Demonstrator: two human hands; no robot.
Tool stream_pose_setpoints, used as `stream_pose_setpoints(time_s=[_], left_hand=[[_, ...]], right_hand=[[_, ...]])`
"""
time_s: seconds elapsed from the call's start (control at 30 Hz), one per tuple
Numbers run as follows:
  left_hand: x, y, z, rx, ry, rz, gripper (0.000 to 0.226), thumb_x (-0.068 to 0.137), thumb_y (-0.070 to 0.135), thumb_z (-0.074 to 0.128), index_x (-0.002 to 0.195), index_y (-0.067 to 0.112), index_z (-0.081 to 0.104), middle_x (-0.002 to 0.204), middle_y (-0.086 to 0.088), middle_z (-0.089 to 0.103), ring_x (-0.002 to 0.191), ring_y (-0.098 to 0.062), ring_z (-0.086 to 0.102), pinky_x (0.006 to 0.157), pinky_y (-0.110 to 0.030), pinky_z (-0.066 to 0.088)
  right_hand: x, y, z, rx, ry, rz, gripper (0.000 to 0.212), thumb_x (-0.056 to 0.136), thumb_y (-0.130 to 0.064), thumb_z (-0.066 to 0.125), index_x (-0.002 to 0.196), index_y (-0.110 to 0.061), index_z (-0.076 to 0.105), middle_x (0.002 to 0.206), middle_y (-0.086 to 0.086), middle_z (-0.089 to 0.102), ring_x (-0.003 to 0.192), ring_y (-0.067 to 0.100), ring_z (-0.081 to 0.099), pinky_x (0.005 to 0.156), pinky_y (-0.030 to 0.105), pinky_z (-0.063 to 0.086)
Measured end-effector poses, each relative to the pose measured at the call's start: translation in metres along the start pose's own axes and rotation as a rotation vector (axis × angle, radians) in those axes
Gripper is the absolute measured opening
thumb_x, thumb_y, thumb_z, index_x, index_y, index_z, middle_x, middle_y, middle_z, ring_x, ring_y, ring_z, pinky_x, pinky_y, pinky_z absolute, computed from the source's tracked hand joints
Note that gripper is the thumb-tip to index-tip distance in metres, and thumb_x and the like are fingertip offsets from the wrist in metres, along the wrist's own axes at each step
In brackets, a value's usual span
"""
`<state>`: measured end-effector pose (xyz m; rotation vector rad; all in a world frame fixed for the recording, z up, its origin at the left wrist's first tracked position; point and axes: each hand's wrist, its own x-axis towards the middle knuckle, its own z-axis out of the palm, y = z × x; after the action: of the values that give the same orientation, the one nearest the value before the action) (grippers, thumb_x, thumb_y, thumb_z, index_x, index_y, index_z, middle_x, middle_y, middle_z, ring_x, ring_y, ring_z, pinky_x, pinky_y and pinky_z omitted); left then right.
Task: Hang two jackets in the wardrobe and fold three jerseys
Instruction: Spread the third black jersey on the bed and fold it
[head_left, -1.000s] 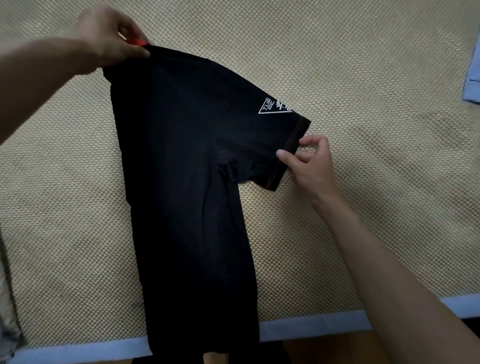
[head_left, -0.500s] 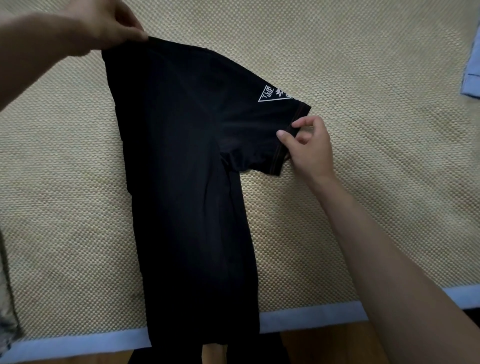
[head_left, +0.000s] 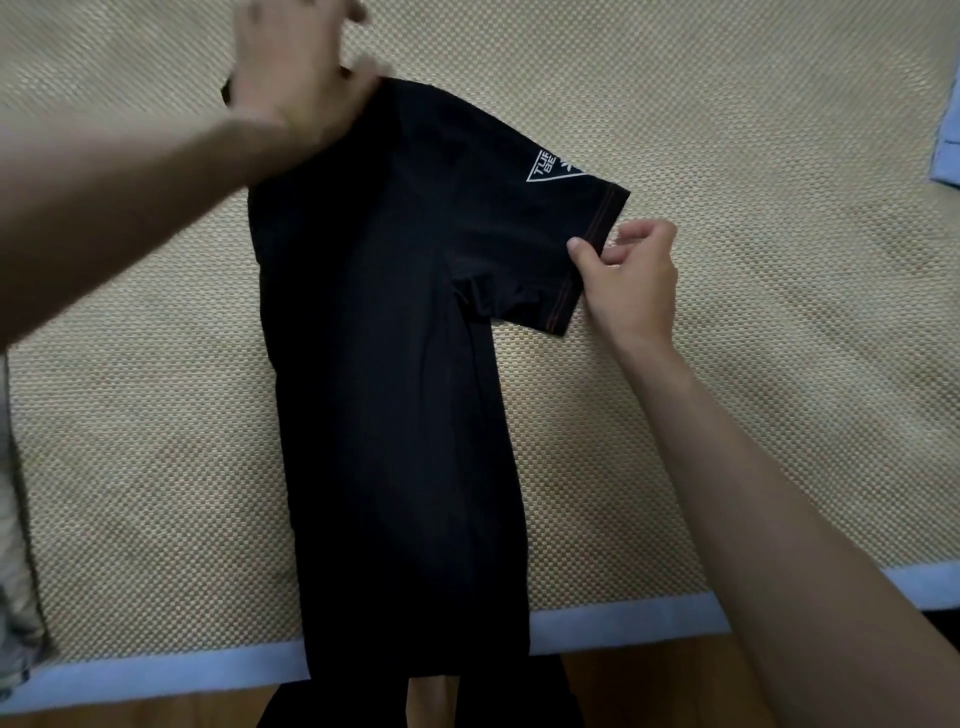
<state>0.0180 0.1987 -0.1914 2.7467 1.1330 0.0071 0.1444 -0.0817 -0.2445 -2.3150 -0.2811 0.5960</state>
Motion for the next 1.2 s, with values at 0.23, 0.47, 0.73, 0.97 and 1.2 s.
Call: stream_pose_setpoints(time_s=[0.23, 0.47, 0.73, 0.97, 1.2], left_hand=[[-0.088, 0.073, 0.107, 0.016, -0.123, 0.165, 0.065, 0.102, 0.049, 0.023, 0.161, 0.022, 0.014, 0.169, 0.001, 0.012, 0.155, -0.019, 0.01, 0.121, -0.062, 0.001], [-0.085, 0.076, 0.092, -0.032, -0.131, 0.129, 0.067, 0.102, 0.055, 0.013, 0.161, 0.026, 0.003, 0.17, 0.002, 0.0, 0.156, -0.018, 0.002, 0.121, -0.063, -0.005], [-0.107, -0.072, 0.049, -0.264, 0.048, -0.455, 0.066, 0.096, 0.039, 0.04, 0.154, 0.009, 0.027, 0.159, -0.016, 0.029, 0.144, -0.034, 0.033, 0.118, -0.054, 0.024], [-0.051, -0.09, 0.032, -0.889, -0.069, -0.727, 0.059, 0.079, 0.051, 0.068, 0.121, 0.01, 0.064, 0.107, -0.003, 0.068, 0.1, -0.015, 0.066, 0.073, -0.019, 0.048], [-0.007, -0.086, 0.041, -1.16, -0.287, -0.815, 0.07, 0.059, 0.036, 0.091, 0.119, 0.013, 0.064, 0.107, -0.006, 0.074, 0.089, -0.021, 0.074, 0.072, -0.037, 0.062]], right_hand=[[0.02, -0.035, 0.003, 0.537, -0.176, 0.39, 0.013, 0.081, -0.01, 0.082, 0.089, -0.005, 0.072, 0.081, 0.005, 0.076, 0.068, 0.015, 0.075, 0.058, 0.024, 0.059], [0.026, -0.05, -0.004, 0.443, -0.204, 0.249, 0.028, 0.085, -0.005, 0.074, 0.113, -0.002, 0.067, 0.095, 0.009, 0.075, 0.079, 0.018, 0.075, 0.067, 0.03, 0.062], [-0.018, -0.137, 0.009, 0.011, -0.712, -0.191, 0.058, 0.085, -0.028, 0.082, 0.134, -0.023, 0.052, 0.114, -0.009, 0.063, 0.099, 0.003, 0.066, 0.078, 0.02, 0.059], [0.016, -0.118, 0.036, -0.105, -0.496, -0.054, 0.024, 0.085, -0.033, 0.071, 0.07, -0.015, 0.065, 0.079, 0.008, 0.072, 0.076, 0.023, 0.07, 0.074, 0.04, 0.058], [0.008, -0.11, 0.083, 0.205, -0.614, 0.257, 0.034, 0.089, -0.018, 0.077, 0.114, 0.004, 0.07, 0.097, 0.009, 0.076, 0.066, 0.011, 0.073, 0.05, 0.021, 0.054]])
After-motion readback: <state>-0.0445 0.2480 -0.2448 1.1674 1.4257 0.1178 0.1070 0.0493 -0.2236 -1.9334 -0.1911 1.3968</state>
